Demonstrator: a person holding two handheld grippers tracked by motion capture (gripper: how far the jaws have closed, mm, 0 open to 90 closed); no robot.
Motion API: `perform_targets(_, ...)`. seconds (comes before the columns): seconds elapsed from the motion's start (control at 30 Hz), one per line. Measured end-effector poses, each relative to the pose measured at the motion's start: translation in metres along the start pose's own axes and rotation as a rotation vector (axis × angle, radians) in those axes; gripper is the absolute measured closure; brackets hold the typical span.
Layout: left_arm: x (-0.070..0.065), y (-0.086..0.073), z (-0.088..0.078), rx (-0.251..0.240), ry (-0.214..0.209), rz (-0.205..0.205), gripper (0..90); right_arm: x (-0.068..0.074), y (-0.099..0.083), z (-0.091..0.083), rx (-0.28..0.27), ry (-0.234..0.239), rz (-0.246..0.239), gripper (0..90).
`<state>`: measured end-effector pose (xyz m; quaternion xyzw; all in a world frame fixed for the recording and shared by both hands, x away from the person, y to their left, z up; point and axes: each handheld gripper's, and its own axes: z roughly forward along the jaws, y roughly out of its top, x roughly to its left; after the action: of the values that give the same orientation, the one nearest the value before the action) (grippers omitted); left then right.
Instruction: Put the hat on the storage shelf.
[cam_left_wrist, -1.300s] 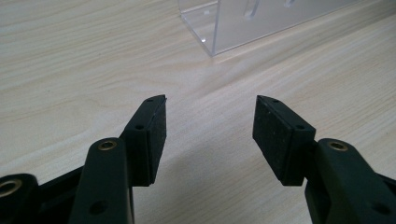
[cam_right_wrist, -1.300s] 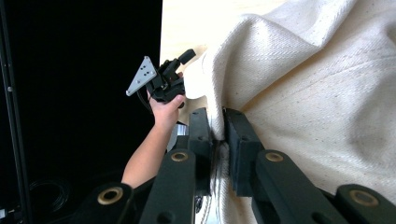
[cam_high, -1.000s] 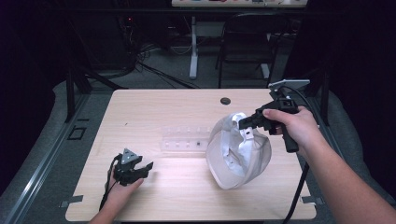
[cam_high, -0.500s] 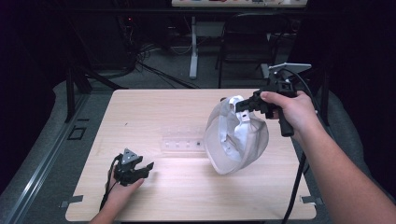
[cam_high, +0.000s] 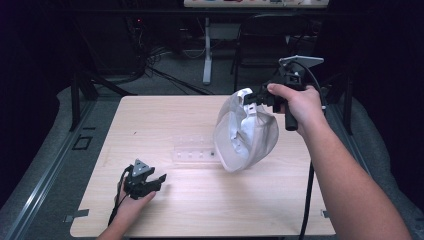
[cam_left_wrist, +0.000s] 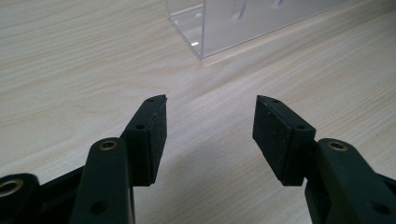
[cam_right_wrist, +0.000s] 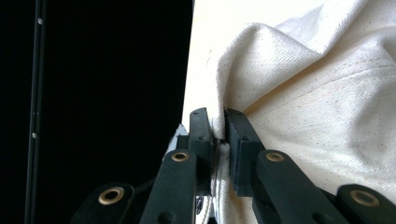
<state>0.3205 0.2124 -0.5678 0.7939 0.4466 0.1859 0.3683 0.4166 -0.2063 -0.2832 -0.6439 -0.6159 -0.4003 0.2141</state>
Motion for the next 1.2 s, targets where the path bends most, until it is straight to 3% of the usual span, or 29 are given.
perform_targets(0.33, -0.001, 0.0, 0.001, -0.015, 0.003, -0.002, 45.2, 0.004, 0.014, 0.011, -0.048, 0.0, 0.03, 82.0)
perform_targets(0.53, -0.004, 0.002, 0.0, -0.026, -0.002, 0.002, 45.2, 0.005, 0.018, 0.016, -0.062, -0.025, 0.039, 82.0)
perform_targets(0.73, -0.017, 0.013, -0.003, -0.072, -0.034, 0.014, 46.2, 0.002, 0.02, 0.019, -0.081, -0.03, 0.054, 81.9)
perform_targets(0.93, -0.056, 0.034, -0.006, -0.122, -0.054, 0.156, 46.0, 0.001, 0.019, 0.024, -0.081, -0.039, 0.053, 81.9)
perform_targets(0.97, -0.073, 0.042, -0.003, -0.132, -0.06, 0.212, 45.9, 0.001, 0.02, 0.025, -0.082, -0.039, 0.054, 81.9)
perform_targets(1.0, -0.073, 0.042, -0.003, -0.132, -0.06, 0.212, 45.5, 0.001, 0.02, 0.025, -0.082, -0.039, 0.054, 81.9)
perform_targets(1.1, -0.091, 0.055, 0.003, -0.151, -0.069, 0.265, 44.5, -0.001, 0.02, 0.029, -0.08, -0.039, 0.057, 81.9)
perform_targets(1.2, -0.107, 0.068, 0.011, -0.168, -0.087, 0.28, 43.5, -0.001, 0.02, 0.031, -0.081, -0.042, 0.054, 81.9)
